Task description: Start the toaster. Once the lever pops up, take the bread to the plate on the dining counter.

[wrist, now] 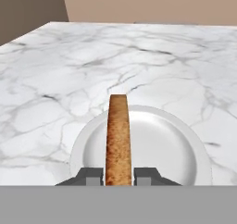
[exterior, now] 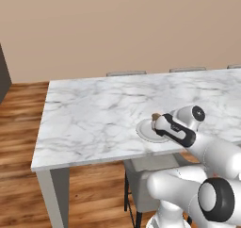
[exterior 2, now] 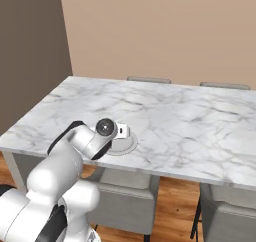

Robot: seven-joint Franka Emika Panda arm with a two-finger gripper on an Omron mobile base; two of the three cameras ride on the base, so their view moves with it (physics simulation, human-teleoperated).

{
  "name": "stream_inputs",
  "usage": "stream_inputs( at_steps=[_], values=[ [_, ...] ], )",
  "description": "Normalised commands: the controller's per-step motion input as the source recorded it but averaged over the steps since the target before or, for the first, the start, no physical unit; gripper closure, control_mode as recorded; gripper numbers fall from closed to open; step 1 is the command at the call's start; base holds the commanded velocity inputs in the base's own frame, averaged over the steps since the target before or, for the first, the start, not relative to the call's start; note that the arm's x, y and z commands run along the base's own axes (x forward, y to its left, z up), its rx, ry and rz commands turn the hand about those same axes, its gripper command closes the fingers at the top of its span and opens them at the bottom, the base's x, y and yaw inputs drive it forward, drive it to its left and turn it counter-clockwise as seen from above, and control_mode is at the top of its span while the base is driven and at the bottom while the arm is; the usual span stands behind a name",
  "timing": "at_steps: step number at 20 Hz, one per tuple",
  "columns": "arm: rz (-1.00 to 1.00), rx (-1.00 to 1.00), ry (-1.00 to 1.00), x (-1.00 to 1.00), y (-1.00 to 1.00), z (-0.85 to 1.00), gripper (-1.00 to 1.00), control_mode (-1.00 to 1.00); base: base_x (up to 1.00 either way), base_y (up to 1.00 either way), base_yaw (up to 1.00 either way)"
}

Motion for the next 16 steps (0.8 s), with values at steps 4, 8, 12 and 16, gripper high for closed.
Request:
stream_inputs(
  at_steps=[4, 8, 12, 16],
  values=[
    [0.00, 0.00, 0.00, 0.09, 0.00, -0.13, 1.00, -1.00, 0.00, 0.00, 0.00],
    [0.00, 0.00, 0.00, 0.13, 0.00, -0.14, 1.00, -1.00, 0.00, 0.00, 0.00],
    [0.02, 0.00, 0.00, 0.04, 0.00, 0.00, 1.00, -1.00, 0.00, 0.00, 0.00],
    [0.01, 0.00, 0.00, 0.04, 0.00, -0.11, 1.00, -1.00, 0.00, 0.00, 0.00]
  ],
)
